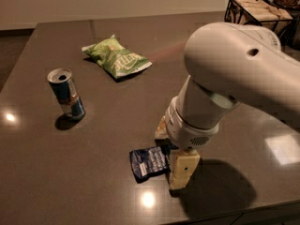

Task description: Move rxbar blueberry near redbull can

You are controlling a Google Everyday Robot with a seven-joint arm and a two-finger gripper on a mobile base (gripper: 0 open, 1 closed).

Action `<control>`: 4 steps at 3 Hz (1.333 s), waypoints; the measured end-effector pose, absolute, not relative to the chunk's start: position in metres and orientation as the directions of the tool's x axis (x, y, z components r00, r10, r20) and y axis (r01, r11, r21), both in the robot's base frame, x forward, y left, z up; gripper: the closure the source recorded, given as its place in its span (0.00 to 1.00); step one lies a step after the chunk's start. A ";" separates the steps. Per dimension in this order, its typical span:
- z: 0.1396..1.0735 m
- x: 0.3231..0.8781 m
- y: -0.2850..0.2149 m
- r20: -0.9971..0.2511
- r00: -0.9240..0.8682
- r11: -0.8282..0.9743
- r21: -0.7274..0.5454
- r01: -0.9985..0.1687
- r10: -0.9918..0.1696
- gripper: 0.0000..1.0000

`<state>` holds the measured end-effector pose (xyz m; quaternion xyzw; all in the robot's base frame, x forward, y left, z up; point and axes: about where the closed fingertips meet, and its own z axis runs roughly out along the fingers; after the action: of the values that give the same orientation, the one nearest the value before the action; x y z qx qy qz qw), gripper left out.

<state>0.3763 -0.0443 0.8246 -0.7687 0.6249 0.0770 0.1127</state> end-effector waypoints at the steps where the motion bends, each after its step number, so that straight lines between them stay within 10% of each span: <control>1: 0.829 0.380 -0.043 -0.261 0.201 -0.190 -0.070 -0.979 -0.944 0.59; 3: 0.833 0.380 -0.042 -0.261 0.201 -0.189 -0.070 -0.979 -0.944 1.00; 4: 0.852 0.393 -0.024 -0.279 0.195 -0.182 -0.074 -0.981 -0.940 1.00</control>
Offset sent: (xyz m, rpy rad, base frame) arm 0.0276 0.0135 0.0389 0.0467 0.0226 -0.0334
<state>0.3932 -0.0240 0.8520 -0.7639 0.6286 0.0851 0.1185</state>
